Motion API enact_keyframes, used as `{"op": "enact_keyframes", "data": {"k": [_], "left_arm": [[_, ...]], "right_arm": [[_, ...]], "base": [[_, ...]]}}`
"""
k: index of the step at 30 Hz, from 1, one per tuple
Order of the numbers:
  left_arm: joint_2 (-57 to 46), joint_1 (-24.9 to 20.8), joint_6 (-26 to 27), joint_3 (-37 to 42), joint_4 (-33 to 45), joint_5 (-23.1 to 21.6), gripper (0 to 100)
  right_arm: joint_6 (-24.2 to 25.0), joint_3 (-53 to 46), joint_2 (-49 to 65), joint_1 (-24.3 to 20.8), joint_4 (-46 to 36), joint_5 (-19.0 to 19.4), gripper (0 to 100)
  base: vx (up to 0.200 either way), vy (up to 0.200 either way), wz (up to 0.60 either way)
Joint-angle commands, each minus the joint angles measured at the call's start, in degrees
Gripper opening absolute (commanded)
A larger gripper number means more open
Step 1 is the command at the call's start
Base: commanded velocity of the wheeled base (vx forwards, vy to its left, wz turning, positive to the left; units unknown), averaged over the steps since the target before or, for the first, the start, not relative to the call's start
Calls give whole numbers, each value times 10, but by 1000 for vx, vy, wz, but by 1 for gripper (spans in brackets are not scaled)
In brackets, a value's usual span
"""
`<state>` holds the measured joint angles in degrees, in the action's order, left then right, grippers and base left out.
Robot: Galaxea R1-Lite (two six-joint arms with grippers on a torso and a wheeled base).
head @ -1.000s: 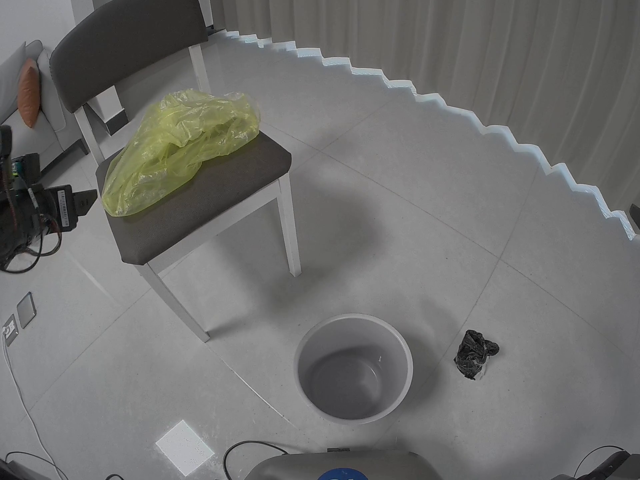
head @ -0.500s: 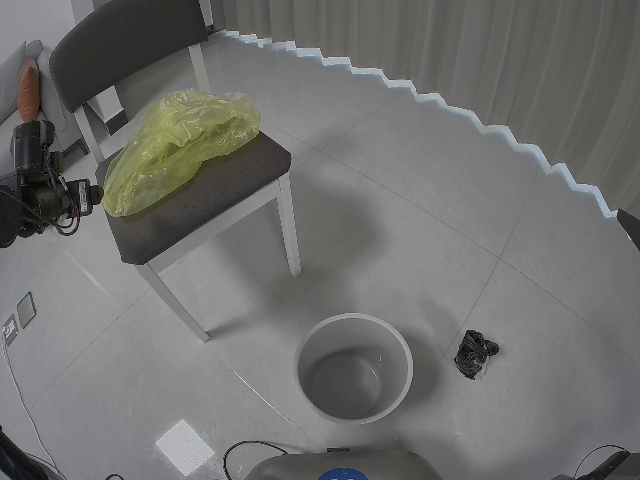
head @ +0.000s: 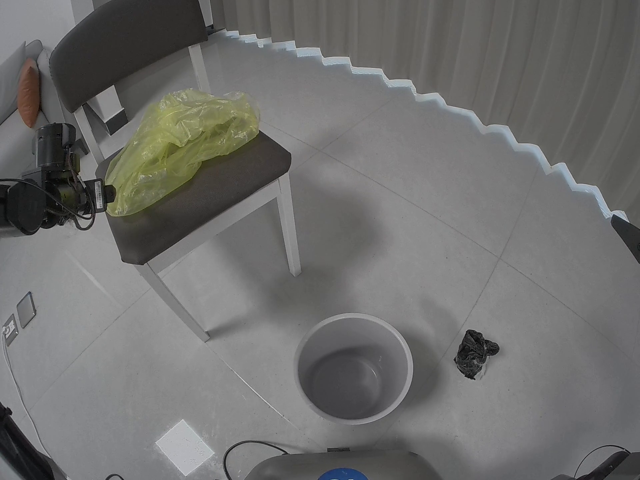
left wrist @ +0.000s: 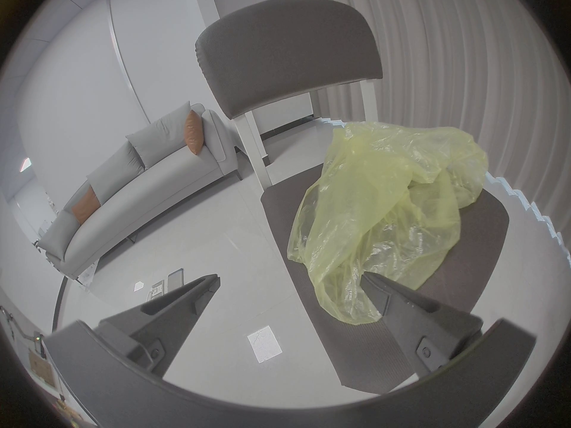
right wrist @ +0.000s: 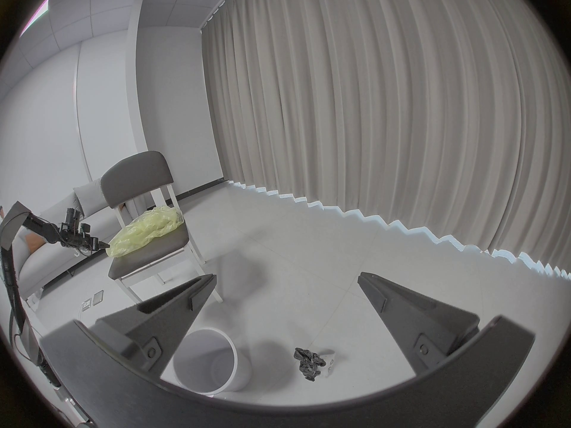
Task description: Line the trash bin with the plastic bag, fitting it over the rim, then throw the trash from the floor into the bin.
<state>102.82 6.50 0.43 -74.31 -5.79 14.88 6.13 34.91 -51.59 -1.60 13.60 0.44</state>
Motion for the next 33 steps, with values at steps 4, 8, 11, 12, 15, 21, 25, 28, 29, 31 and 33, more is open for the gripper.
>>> {"op": "enact_keyframes", "data": {"k": [4, 8, 11, 12, 15, 21, 25, 28, 29, 31, 33], "left_arm": [[32, 13, -1, -22, 0, 1, 100], [41, 17, -2, -32, -1, 0, 100], [51, 19, -2, -42, -1, -1, 100], [56, 19, -2, -47, -1, -2, 100], [68, 19, -3, -62, -1, -2, 100], [92, 17, -3, -87, -1, -1, 100], [101, 17, -3, -94, -1, 0, 100], [101, 18, -5, -95, -3, 1, 100], [100, 19, -5, -95, -4, 1, 0], [99, 19, -4, -95, -4, 1, 0], [99, 19, -4, -96, -4, 1, 0]], "right_arm": [[0, -3, -4, -1, 1, 1, 100], [0, -4, -4, -1, 1, 1, 100], [0, -4, -4, 0, 1, 1, 100], [0, -4, -4, 0, 1, 1, 100], [0, -4, -4, -1, 1, 1, 100], [0, -4, -7, 0, 1, 1, 100], [0, -4, -7, 0, 1, 1, 100], [0, -4, -7, -1, 1, 1, 100], [0, -4, -8, 0, 1, 1, 100], [0, -4, -8, 0, 1, 1, 100], [0, -3, -9, 0, 2, 1, 100]], "base": [[0, 0, 0], [0, 0, 0], [0, 0, 0], [0, 0, 0], [0, 0, 0], [0, 0, 0], [0, 0, 0], [0, 0, 0], [0, 0, 0], [0, 0, 0], [0, 0, 0]]}}
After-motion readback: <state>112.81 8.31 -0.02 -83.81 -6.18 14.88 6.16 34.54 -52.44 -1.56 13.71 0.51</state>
